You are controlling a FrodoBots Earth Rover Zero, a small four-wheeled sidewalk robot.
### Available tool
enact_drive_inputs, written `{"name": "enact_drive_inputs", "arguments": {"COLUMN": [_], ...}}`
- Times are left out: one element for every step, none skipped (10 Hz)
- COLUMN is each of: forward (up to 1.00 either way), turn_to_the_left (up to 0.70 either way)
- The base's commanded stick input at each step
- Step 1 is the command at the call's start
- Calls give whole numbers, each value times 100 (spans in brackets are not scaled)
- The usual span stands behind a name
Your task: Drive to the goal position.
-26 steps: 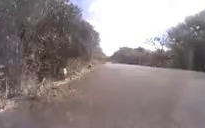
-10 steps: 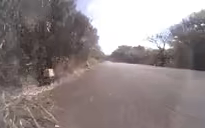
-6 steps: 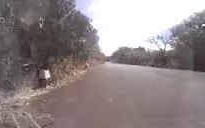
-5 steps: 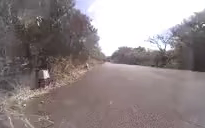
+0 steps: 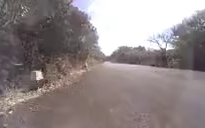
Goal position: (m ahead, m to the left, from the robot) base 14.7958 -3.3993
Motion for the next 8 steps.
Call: {"name": "enact_drive_inputs", "arguments": {"forward": [50, 50, 50, 50, 50, 50, 50, 50], "turn_to_the_left": [0, 0, 0, 0, 0, 0, 0, 0]}}
